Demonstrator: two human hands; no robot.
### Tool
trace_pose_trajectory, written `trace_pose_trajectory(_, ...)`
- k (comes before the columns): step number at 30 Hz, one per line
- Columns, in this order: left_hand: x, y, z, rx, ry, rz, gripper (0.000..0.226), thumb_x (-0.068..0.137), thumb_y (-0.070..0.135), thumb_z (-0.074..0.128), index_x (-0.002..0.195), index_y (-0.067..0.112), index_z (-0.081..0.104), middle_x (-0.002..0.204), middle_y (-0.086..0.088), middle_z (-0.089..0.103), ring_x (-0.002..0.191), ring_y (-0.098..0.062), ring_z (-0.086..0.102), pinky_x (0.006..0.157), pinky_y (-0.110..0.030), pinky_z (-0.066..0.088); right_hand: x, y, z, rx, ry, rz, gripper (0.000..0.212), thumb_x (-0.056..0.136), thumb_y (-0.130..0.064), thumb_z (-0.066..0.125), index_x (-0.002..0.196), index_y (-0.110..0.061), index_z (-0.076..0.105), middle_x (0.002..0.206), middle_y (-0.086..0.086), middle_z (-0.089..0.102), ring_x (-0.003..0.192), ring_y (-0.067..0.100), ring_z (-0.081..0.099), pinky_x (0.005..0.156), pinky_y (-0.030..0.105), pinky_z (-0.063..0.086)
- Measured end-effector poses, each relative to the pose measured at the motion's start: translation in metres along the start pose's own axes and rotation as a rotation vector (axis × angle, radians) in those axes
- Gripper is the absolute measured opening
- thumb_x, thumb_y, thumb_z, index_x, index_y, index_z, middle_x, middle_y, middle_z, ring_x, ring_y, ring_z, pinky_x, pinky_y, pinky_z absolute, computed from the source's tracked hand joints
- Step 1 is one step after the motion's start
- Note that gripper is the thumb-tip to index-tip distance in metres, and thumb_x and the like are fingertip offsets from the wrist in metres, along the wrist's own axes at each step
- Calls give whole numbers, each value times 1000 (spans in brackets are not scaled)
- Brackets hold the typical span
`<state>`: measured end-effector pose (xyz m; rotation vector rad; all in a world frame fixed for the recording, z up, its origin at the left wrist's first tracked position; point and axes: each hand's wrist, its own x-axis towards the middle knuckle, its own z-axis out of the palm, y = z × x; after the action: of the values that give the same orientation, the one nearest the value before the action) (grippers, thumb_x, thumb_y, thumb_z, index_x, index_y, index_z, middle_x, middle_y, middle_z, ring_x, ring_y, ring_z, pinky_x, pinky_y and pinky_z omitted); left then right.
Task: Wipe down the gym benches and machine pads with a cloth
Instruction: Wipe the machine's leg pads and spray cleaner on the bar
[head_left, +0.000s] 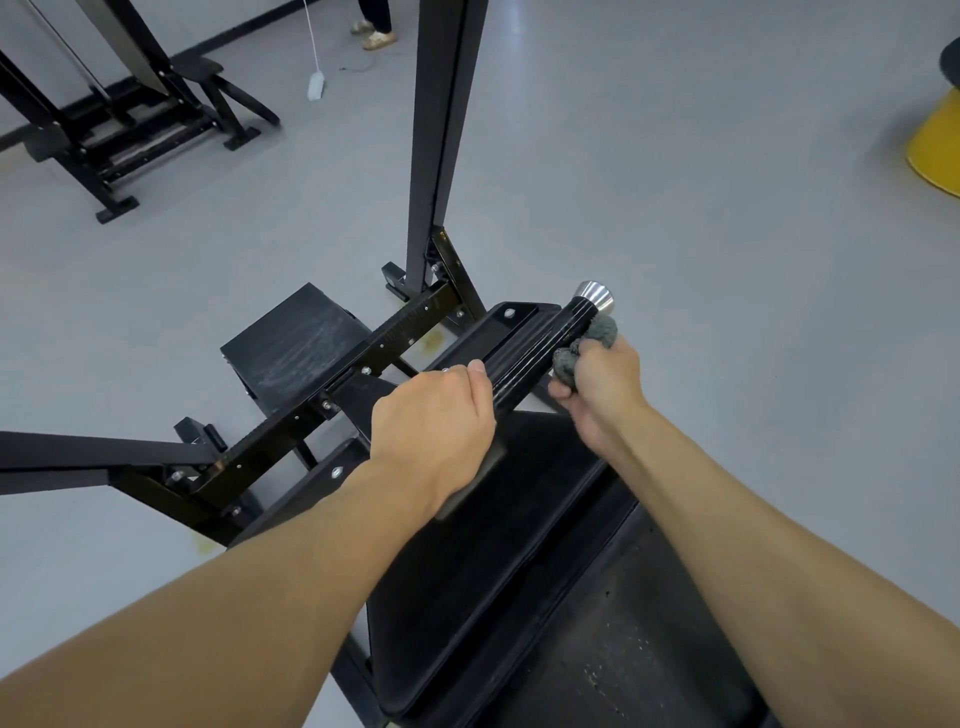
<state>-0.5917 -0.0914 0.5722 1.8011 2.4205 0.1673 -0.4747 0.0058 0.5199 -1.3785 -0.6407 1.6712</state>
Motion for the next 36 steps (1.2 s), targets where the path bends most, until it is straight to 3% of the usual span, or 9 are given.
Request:
trace_pose_trajectory(4,0,1,0,-32,-5,-33,44,109,25,19,98,13,59,76,-2,60,73,-26,65,70,-44,56,-29,22,9,-215,-11,-10,30,103,-8,31,122,-9,54,85,4,53,56,9,43,43,21,39)
trace_pose_trajectory(8,1,3,3,24,11,-31,48,108,31,16,89,16,58,73,0,55,73,-25,63,58,-34,42,-76,38,8,-367,-168,45,18,102,-6,35,94,-12,50,69,1,47,53,9,42,46,23,40)
trace_pose_trajectory(11,1,2,5,34,20,-45,46,107,34,16,81,19,51,70,1,53,68,-23,56,59,-33,36,-77,37,-5,-380,-358,121,18,101,-6,36,99,-11,53,65,0,43,53,10,39,45,22,34)
trace_pose_trajectory(13,2,1,6,7,17,-59,47,107,33,16,77,17,49,64,3,49,62,-22,53,59,-33,35,-56,32,-14,-241,-306,141,22,100,-5,37,106,-12,57,64,-1,46,50,9,40,43,22,32)
trace_pose_trajectory(16,0,1,6,-18,17,-58,46,106,32,15,70,21,40,61,4,45,58,-18,47,60,-32,35,-6,18,-21,302,-72,279,28,95,1,35,101,-12,58,75,6,51,56,12,41,46,24,28)
trace_pose_trajectory(20,3,-2,11,-39,21,-66,39,104,28,13,82,20,44,66,7,43,58,-16,45,58,-30,35,28,2,-13,633,-196,353,23,94,-2,32,102,-13,51,90,9,66,65,16,57,53,25,28)
trace_pose_trajectory(27,3,1,6,-12,-2,-48,45,107,34,16,82,20,52,68,7,47,70,-22,62,70,-39,52,17,36,-11,535,-501,338,37,92,2,30,123,-15,43,105,15,56,65,15,53,53,24,27)
trace_pose_trajectory(32,2,6,1,-14,-32,-69,41,108,28,19,98,16,57,72,6,47,77,-25,64,73,-44,55,-5,44,-17,309,-654,403,38,93,6,33,119,-15,50,92,9,60,61,13,49,49,23,33)
trace_pose_trajectory(36,2,6,0,14,-45,-75,47,107,32,16,87,16,55,65,5,47,70,-24,62,71,-44,55,-30,55,-15,82,-660,477,33,91,10,32,103,-11,54,81,8,54,60,14,46,49,25,29)
